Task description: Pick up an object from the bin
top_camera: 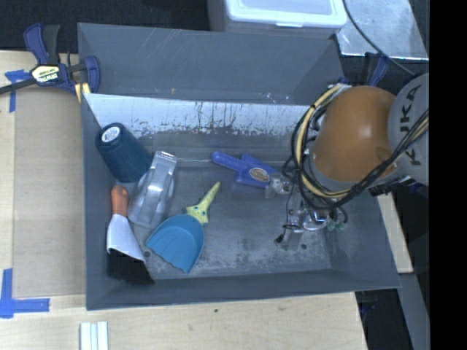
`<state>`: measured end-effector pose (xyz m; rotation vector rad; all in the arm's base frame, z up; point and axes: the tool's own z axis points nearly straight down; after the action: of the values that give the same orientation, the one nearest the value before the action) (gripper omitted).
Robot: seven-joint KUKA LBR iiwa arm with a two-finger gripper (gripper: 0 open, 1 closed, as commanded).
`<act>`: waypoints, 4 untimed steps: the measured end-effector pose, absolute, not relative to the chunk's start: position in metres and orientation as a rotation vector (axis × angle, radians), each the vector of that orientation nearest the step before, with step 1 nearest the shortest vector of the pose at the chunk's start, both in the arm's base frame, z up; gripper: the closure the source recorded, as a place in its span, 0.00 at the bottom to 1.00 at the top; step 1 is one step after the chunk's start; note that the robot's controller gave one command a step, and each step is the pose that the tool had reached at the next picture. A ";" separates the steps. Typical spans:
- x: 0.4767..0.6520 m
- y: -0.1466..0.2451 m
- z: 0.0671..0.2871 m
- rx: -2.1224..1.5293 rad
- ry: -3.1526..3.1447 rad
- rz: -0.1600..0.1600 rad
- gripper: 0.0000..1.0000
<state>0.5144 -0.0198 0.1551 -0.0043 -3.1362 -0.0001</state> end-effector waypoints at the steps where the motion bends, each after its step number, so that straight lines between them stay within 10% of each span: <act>1: 0.516 -0.020 0.159 -0.003 -3.144 0.000 0.00; 2: 0.595 0.095 0.083 0.345 -3.131 0.000 0.00; 3: 0.586 0.097 0.121 0.458 -3.122 0.007 0.00; 4: 0.545 0.158 0.101 0.427 -3.118 0.001 0.00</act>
Offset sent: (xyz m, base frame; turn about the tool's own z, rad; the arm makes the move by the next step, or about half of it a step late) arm 0.0888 0.1312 -0.0851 -0.2525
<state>0.5448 0.1581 0.1009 0.4271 -3.1184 0.0012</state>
